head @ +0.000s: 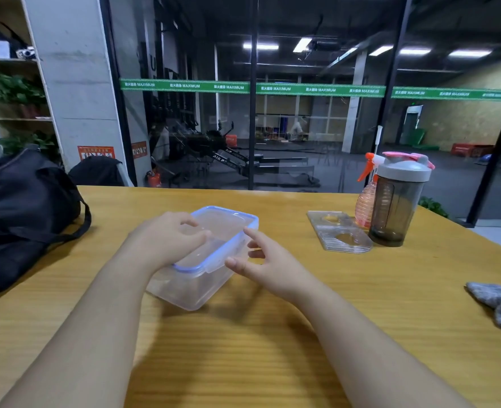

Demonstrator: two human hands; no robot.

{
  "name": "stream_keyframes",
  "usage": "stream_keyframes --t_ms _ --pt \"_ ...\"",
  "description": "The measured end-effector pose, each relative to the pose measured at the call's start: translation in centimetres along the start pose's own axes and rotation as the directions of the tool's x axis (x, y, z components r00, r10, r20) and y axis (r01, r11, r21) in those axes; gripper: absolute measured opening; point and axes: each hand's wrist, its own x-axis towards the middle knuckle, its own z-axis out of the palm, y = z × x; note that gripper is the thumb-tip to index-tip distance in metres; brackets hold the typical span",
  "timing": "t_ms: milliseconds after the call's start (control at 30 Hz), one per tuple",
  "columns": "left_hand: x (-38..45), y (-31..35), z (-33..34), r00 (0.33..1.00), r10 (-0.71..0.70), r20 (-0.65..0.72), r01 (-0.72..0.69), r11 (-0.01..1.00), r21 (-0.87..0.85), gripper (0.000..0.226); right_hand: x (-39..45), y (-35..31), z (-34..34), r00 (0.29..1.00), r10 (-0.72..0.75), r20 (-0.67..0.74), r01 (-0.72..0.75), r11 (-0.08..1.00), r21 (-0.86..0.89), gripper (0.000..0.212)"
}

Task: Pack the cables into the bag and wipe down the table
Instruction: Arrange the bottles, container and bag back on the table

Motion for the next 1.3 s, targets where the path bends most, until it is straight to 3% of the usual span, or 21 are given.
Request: stream_keyframes --t_ms 133,333,533,667,867,1000,1167,1300 --pt "-0.1 -0.3 -0.2 0.996 0.086 -0.023 -0.088 0.993 -0.077 0.037 -0.1 -0.2 -0.1 0.99 0.033 0.134 -0.054 0.986 0.156 0.126" --pt "-0.5 0.6 1.2 0.973 0.225 -0.047 -0.229 0.932 -0.282 0.018 -0.1 0.5 -1.1 0.994 0.063 0.092 -0.074 0.99 0.122 0.138" --pt "-0.9 1.6 2.8 0.966 0.255 -0.034 -0.235 0.824 -0.516 0.027 -0.2 1.0 -2.5 0.997 0.038 -0.061 -0.03 0.991 0.128 0.096" --pt "-1.1 2.3 3.7 0.935 0.355 0.024 -0.292 0.803 -0.52 0.028 -0.3 0.9 -3.4 0.982 -0.029 -0.189 0.036 0.999 0.034 0.066" --pt "-0.7 3.1 5.4 0.913 0.405 0.056 -0.341 0.829 -0.443 0.04 -0.2 2.0 -3.9 0.937 -0.002 -0.349 0.028 0.997 0.067 0.057" --pt "-0.8 3.5 6.2 0.904 0.419 0.083 -0.356 0.846 -0.396 0.045 -0.1 2.9 -4.6 0.93 0.056 -0.364 -0.038 0.998 0.056 0.058" --pt "-1.1 3.7 6.3 0.891 0.453 0.04 -0.411 0.839 -0.358 0.046 0.3 2.9 -4.9 0.917 0.027 -0.398 -0.075 0.992 -0.106 0.052" --pt "-1.1 3.6 6.5 0.887 0.462 0.018 -0.437 0.85 -0.294 0.045 0.6 2.3 -5.0 0.893 0.005 -0.45 -0.174 0.927 -0.334 0.047"
